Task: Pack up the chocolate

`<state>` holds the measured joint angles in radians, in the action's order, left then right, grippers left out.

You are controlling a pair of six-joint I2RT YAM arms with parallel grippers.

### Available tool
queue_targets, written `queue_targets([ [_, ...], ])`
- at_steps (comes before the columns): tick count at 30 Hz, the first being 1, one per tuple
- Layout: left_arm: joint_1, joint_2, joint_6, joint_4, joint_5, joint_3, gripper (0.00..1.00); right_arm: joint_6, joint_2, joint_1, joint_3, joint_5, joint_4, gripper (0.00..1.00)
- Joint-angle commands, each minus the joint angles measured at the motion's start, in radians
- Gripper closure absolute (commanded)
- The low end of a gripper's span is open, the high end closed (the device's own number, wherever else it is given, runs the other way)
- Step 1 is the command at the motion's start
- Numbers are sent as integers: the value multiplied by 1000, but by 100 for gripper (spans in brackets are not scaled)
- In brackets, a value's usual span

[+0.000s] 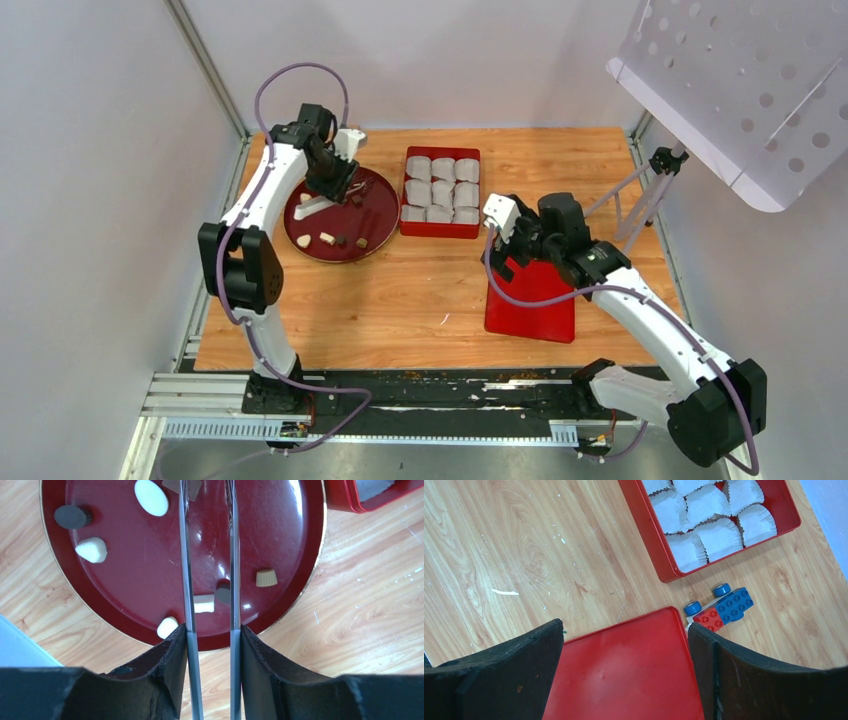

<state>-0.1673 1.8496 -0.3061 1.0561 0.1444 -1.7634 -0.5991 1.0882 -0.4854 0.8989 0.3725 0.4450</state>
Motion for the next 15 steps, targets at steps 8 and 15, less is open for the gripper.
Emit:
queue_targets([
  [8, 29, 117, 30, -42, -25, -133, 48, 26, -37, 2, -15, 16, -33, 6],
  [15, 53, 194, 48, -35, 24, -200, 47, 25, -34, 5, -14, 21, -26, 6],
])
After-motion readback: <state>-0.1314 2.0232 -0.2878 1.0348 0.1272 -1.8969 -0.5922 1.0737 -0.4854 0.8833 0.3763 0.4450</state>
